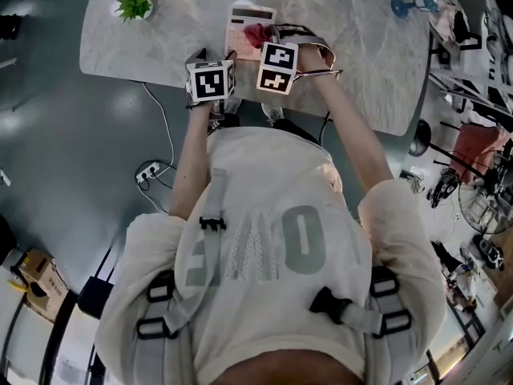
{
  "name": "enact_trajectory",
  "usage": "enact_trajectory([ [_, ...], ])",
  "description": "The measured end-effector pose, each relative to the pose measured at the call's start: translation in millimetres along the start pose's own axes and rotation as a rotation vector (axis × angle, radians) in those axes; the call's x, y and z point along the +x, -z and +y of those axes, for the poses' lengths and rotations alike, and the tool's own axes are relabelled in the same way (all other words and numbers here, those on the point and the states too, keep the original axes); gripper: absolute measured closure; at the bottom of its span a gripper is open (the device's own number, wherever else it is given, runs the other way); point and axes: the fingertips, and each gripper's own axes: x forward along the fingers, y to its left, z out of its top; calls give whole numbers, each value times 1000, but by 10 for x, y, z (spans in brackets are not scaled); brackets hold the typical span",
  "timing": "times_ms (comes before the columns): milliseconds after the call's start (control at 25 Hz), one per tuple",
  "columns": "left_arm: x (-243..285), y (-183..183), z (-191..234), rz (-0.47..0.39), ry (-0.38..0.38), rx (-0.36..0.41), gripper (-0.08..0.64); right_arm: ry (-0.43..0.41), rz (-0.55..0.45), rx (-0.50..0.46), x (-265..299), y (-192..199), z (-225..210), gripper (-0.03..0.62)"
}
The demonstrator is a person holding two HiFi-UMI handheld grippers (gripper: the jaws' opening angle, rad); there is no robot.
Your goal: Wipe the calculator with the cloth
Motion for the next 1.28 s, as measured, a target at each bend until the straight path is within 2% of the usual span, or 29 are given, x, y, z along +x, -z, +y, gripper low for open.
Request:
enact_trajectory([
  [400,13,0,5,5,0,-4,255,-18,0,-59,-58,-81,296,535],
  [720,22,-1,10,6,2,-5,255,-55,-10,-67,-108,-131,512,535],
  [1280,12,-6,9,3,1,-7,255,-87,-22,-66,-141,-152,620,535],
])
